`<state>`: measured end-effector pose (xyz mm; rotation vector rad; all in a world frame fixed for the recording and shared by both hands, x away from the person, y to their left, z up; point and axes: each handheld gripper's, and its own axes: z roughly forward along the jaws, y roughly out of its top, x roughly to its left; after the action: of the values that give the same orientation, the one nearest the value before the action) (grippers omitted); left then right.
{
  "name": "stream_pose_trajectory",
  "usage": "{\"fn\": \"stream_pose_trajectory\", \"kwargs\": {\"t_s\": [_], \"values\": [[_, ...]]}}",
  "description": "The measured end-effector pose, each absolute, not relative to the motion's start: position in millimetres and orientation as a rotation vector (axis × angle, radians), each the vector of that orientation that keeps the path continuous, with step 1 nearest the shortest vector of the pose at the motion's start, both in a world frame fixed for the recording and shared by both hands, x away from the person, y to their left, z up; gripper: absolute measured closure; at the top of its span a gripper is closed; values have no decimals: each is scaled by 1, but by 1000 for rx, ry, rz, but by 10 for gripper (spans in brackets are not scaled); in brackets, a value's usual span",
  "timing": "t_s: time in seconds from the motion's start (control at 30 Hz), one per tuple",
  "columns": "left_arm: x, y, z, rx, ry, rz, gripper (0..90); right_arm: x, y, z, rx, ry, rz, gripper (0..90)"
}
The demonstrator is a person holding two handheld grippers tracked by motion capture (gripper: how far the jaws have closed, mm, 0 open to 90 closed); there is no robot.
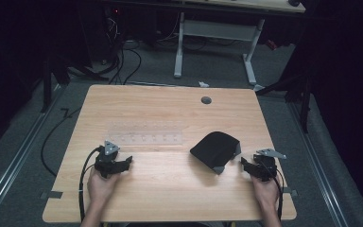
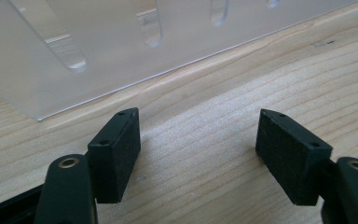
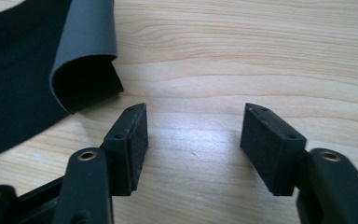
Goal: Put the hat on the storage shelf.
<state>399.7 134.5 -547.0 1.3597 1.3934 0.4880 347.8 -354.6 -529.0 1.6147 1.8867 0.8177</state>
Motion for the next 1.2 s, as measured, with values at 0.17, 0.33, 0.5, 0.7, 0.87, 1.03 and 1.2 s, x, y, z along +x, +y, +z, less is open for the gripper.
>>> {"fn": "stream_pose_trajectory", "kwargs": {"t_s": [0.17, 0.33, 0.5, 0.7, 0.87, 1.03, 1.2], "values": [[400, 134, -547, 1359, 1394, 489, 307, 343, -356, -527, 1611, 1879, 856, 429], [400, 134, -547, 1357, 1397, 490, 306, 334, -356, -521, 1590, 1884, 944, 414], [400, 134, -547, 1359, 1398, 490, 305, 328, -353, -513, 1545, 1894, 1036, 390], [400, 134, -547, 1357, 1396, 488, 299, 338, -346, -501, 1504, 1913, 1135, 335], [400, 134, -547, 1358, 1396, 487, 295, 349, -342, -499, 1503, 1924, 1162, 328], [400, 134, -547, 1358, 1396, 486, 294, 362, -338, -500, 1523, 1950, 1155, 332], [400, 134, -547, 1358, 1396, 487, 294, 376, -334, -502, 1552, 1987, 1150, 323]]}}
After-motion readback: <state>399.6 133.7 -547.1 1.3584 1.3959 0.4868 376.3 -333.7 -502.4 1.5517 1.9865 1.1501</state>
